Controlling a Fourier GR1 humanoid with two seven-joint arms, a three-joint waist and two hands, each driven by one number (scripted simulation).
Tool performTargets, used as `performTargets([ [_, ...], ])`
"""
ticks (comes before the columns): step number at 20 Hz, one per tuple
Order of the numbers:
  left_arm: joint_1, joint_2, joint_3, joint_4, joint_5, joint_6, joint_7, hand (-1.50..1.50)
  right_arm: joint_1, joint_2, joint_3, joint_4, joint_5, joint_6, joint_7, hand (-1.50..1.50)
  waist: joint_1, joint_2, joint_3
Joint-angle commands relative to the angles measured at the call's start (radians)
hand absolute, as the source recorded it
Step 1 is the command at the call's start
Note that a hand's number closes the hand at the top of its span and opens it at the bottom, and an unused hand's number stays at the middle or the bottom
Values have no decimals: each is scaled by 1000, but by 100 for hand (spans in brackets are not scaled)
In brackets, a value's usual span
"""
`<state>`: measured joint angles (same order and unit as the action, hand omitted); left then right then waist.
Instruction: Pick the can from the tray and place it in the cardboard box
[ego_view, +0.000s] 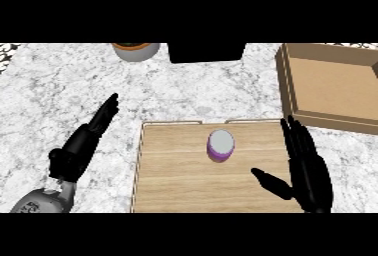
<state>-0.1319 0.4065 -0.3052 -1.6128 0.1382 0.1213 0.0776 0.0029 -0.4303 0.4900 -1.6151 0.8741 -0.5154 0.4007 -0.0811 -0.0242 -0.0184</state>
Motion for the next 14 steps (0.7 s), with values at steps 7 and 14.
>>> performTargets([
  [7, -24, -15, -8, 46, 4, -37, -32, 0, -19, 137, 195, -379, 182, 535, 556, -150, 46, 12, 6],
  [14, -72, -42, -2, 120, -6, -73, -71, 0, -153, 422, 281, -502, 263, 871, 918, -150, 73, 23, 15],
])
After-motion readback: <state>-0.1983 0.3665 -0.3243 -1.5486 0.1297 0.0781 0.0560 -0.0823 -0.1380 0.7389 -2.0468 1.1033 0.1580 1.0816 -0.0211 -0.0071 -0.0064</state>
